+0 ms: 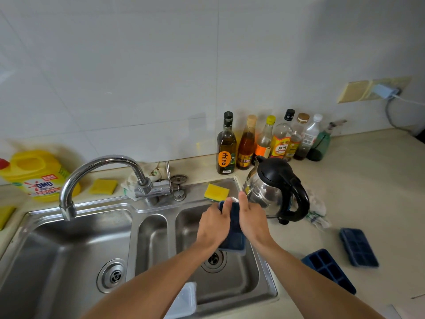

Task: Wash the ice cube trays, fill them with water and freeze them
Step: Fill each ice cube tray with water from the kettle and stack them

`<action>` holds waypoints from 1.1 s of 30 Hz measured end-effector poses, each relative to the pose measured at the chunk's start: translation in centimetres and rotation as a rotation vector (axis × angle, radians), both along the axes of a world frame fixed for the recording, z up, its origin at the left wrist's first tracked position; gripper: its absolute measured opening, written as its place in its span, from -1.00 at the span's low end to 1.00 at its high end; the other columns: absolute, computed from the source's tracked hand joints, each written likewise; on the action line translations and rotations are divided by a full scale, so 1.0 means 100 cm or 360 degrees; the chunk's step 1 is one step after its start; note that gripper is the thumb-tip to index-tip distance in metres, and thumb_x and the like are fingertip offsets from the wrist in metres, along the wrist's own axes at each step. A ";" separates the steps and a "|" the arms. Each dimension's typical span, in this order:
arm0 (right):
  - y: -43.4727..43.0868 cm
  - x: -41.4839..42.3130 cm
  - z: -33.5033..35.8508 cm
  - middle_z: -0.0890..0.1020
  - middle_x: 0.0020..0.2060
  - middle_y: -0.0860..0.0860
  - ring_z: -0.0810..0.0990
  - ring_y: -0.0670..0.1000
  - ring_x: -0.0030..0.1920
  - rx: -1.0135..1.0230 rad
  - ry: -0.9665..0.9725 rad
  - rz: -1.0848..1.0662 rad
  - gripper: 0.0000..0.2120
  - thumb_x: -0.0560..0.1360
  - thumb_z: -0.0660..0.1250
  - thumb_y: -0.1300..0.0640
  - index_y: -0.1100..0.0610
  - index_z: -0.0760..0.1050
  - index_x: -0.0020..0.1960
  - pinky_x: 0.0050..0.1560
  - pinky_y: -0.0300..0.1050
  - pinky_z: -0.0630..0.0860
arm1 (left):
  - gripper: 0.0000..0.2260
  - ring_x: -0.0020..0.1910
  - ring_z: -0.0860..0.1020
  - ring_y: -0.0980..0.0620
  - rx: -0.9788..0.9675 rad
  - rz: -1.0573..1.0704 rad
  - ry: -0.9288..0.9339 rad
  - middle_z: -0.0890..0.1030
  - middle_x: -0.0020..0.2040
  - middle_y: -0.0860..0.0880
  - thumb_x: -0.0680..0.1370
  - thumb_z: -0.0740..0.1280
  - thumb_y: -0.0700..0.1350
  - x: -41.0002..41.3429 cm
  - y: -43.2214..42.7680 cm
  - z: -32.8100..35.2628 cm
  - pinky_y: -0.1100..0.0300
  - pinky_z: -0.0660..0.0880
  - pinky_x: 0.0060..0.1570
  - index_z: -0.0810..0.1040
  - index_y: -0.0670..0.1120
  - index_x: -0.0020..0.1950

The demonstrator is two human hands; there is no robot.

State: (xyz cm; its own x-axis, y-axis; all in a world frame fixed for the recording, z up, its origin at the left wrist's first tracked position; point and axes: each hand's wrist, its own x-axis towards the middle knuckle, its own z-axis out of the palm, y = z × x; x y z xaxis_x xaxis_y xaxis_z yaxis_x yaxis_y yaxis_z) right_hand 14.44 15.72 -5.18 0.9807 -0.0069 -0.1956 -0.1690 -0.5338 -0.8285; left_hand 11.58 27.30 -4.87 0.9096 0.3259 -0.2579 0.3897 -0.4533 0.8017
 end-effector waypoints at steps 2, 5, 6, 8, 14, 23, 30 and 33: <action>0.000 -0.001 -0.001 0.62 -0.27 0.14 0.59 0.12 -0.19 0.0030 0.0002 0.0012 -0.39 0.68 0.01 -0.25 0.19 0.46 -0.26 -0.05 0.02 0.50 | -0.53 -0.12 0.62 0.03 0.0008 -0.0024 0.0006 0.65 -0.05 -0.05 0.65 0.09 0.27 -0.001 -0.001 -0.003 0.21 0.46 -0.27 0.56 -0.08 0.02; -0.001 0.001 -0.001 0.63 -0.27 0.02 0.62 0.01 -0.16 0.0091 0.0071 0.0024 -0.43 0.68 0.02 -0.25 0.06 0.52 -0.28 -0.16 -0.10 0.49 | -0.54 -0.11 0.63 0.03 -0.0035 -0.0017 0.0012 0.65 -0.05 -0.05 0.64 0.09 0.28 0.000 -0.003 -0.008 0.17 0.53 -0.19 0.56 -0.06 0.03; -0.001 0.002 0.000 0.64 -0.22 0.00 0.61 -0.04 -0.15 0.0116 0.0120 0.0046 -0.46 0.67 0.03 -0.27 0.04 0.54 -0.23 -0.22 -0.17 0.46 | -0.54 -0.11 0.62 0.03 -0.0050 0.0006 0.0009 0.65 -0.05 -0.05 0.64 0.09 0.28 0.002 -0.002 -0.009 0.15 0.54 -0.17 0.56 -0.06 0.03; -0.002 0.001 0.002 0.64 -0.09 0.00 0.59 -0.13 -0.13 0.0139 0.0224 0.0091 -0.50 0.65 0.01 -0.32 -0.02 0.55 -0.09 -0.33 -0.25 0.43 | -0.51 -0.05 0.62 -0.02 -0.0089 0.0100 0.0012 0.64 -0.01 -0.08 0.65 0.07 0.28 0.006 0.002 -0.007 0.06 0.57 -0.05 0.56 -0.10 0.10; 0.008 -0.014 0.005 0.65 -0.43 0.11 0.65 0.05 -0.50 0.0070 0.0200 0.0144 -0.34 0.63 -0.04 -0.38 0.08 0.55 -0.21 -0.50 -0.08 0.58 | -0.46 0.03 0.60 -0.12 -0.0104 0.0276 -0.0021 0.63 0.05 -0.14 0.66 0.03 0.27 0.018 0.006 0.008 -0.07 0.55 0.12 0.53 -0.15 0.20; 0.009 -0.026 0.002 0.68 -0.30 0.13 0.69 0.09 -0.25 -0.0055 -0.0018 0.0113 -0.34 0.68 -0.01 -0.27 0.15 0.64 -0.19 -0.09 0.11 0.66 | -0.49 0.03 0.60 -0.13 -0.0097 0.0272 -0.0071 0.64 0.04 -0.16 0.68 0.06 0.21 0.007 0.002 0.011 -0.01 0.50 0.06 0.54 -0.20 0.19; 0.007 -0.030 -0.003 0.68 -0.37 0.09 0.67 0.04 -0.39 0.0067 0.0057 0.0049 -0.35 0.67 0.00 -0.30 0.09 0.60 -0.25 -0.36 -0.05 0.62 | -0.44 -0.02 0.60 -0.06 -0.0323 0.0269 0.0009 0.61 0.05 -0.10 0.59 0.08 0.37 -0.001 0.002 0.006 0.09 0.49 -0.14 0.48 -0.09 0.19; 0.003 -0.030 -0.003 0.69 -0.34 0.09 0.68 0.02 -0.42 0.0020 0.0097 0.0059 -0.33 0.65 -0.04 -0.35 0.08 0.61 -0.21 -0.43 -0.15 0.59 | -0.44 -0.04 0.59 -0.06 -0.0233 0.0273 0.0018 0.61 0.01 -0.09 0.62 0.04 0.33 -0.005 0.000 0.002 0.07 0.47 -0.09 0.54 -0.12 0.11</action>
